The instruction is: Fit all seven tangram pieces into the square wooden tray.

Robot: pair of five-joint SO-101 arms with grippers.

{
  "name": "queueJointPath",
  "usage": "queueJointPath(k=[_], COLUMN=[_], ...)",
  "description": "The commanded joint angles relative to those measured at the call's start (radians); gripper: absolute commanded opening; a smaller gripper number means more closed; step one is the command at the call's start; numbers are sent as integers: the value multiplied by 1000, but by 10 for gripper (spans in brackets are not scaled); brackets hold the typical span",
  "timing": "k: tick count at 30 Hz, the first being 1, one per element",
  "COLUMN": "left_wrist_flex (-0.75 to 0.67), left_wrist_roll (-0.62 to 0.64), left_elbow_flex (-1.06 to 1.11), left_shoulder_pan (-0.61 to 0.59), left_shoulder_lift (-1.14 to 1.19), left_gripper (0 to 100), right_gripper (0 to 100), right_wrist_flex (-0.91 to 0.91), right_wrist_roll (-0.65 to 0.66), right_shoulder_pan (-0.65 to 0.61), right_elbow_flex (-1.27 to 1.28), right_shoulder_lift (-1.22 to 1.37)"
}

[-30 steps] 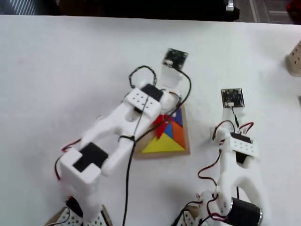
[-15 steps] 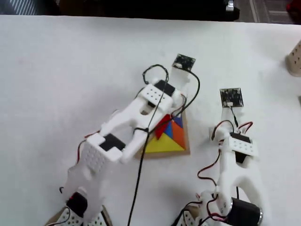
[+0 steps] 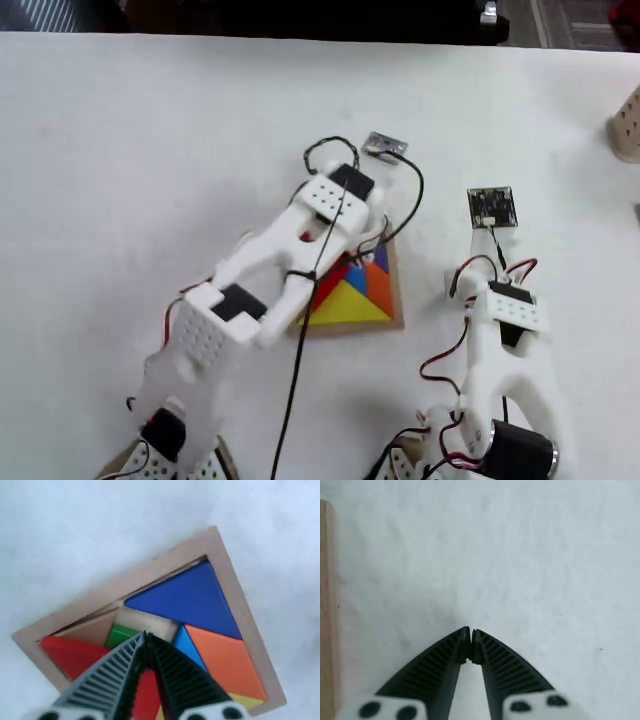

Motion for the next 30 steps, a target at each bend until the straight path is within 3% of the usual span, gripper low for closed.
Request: queueJointPath(k=[1, 15, 22, 30], left_wrist_flex=[68, 164, 66, -5], left_wrist_roll=[40, 34, 34, 34], left_elbow_flex=[-18, -32, 107, 110], left_shoulder_pan=[-25, -62, -38, -38], left_shoulder_lift=[-12, -113, -120, -122], left_gripper=[22, 22, 22, 21], right_gripper=[17, 17, 17, 17], right_wrist_flex=[-12, -12, -12, -12], right_wrist_roll=[-8, -8, -8, -8], right_shoulder_pan=[-5, -7, -5, -5], right_elbow_flex=[-44, -44, -44, -44], right_shoulder_lift=[-4, -4, -4, -4])
